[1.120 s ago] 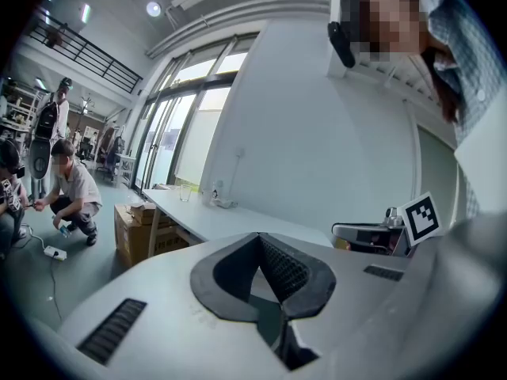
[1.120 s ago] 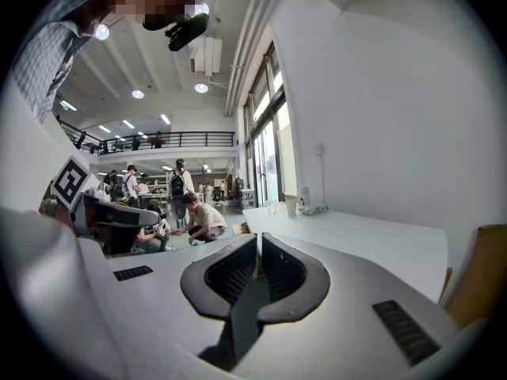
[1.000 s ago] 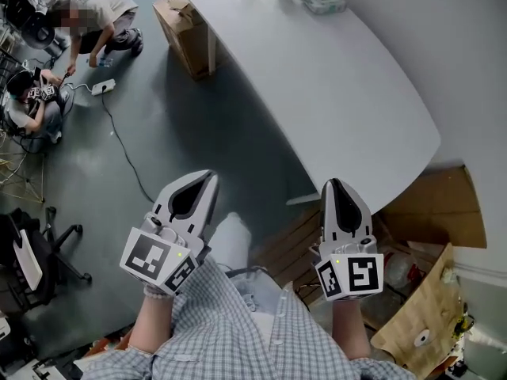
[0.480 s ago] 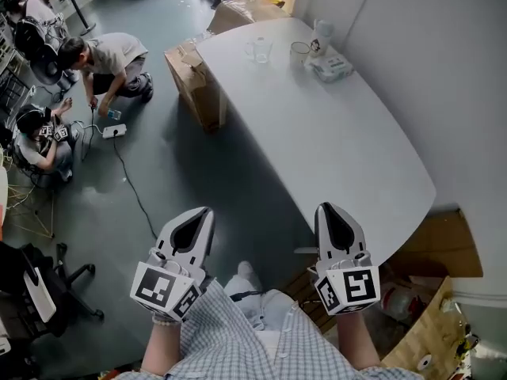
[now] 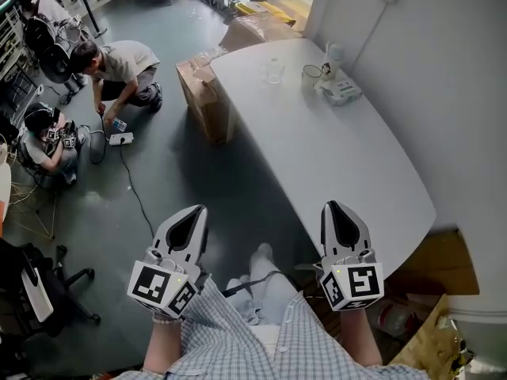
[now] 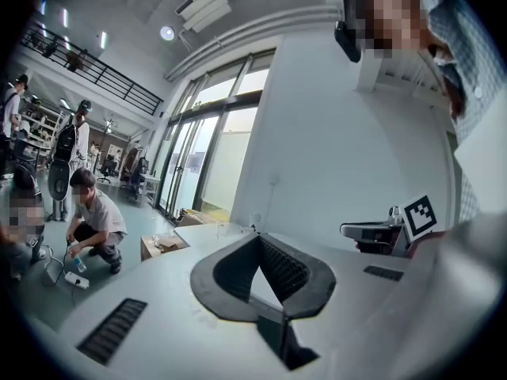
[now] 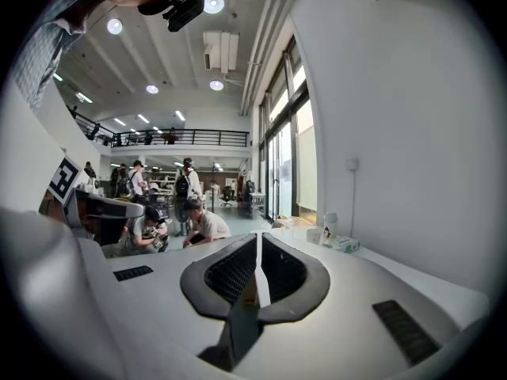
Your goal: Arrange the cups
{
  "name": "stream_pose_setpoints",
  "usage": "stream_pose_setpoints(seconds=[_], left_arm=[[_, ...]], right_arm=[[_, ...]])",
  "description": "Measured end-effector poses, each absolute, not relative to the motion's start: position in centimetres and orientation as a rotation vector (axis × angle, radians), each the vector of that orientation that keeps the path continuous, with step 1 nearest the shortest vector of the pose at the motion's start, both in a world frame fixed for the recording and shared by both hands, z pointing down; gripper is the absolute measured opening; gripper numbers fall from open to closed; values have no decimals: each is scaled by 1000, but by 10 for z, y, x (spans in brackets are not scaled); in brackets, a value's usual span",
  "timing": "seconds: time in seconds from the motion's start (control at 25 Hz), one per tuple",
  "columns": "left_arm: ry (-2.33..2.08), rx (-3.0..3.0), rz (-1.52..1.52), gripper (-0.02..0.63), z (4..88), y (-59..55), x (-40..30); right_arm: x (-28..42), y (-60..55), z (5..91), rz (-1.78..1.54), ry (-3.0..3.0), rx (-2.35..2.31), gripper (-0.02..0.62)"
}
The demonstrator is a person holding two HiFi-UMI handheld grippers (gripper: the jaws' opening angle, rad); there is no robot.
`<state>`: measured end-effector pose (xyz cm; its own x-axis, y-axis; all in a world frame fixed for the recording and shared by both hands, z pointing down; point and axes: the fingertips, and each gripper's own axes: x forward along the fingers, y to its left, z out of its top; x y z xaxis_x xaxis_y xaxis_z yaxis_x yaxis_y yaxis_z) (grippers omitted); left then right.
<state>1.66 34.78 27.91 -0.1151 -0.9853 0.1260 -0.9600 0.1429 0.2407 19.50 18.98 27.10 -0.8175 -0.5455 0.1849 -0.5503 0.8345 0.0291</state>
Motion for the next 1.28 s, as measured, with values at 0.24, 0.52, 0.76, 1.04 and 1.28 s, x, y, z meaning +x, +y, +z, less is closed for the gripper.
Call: stream_pose_setpoints(seconds=[0.24,0.52,0.76,1.04,1.28], left_arm=[[-2163,1930,-120,9,279,319,2],[-2181,1944,-124,9,262,256,-40],[-2152,1984,-121,9,256,187,-63],[-2059,2064,-85,9,259,112,-68],[-1946,2161,-62,9,260,60,-60]], right_arm=[[170,147,270,31,-2859,851,32],[126,91,266,51,-2892,839,32],[101,30,264,55,-2897,866,32],[106,-11,279,117,-2886,910,32],[128,-38,282,162,-2840,1066,32]])
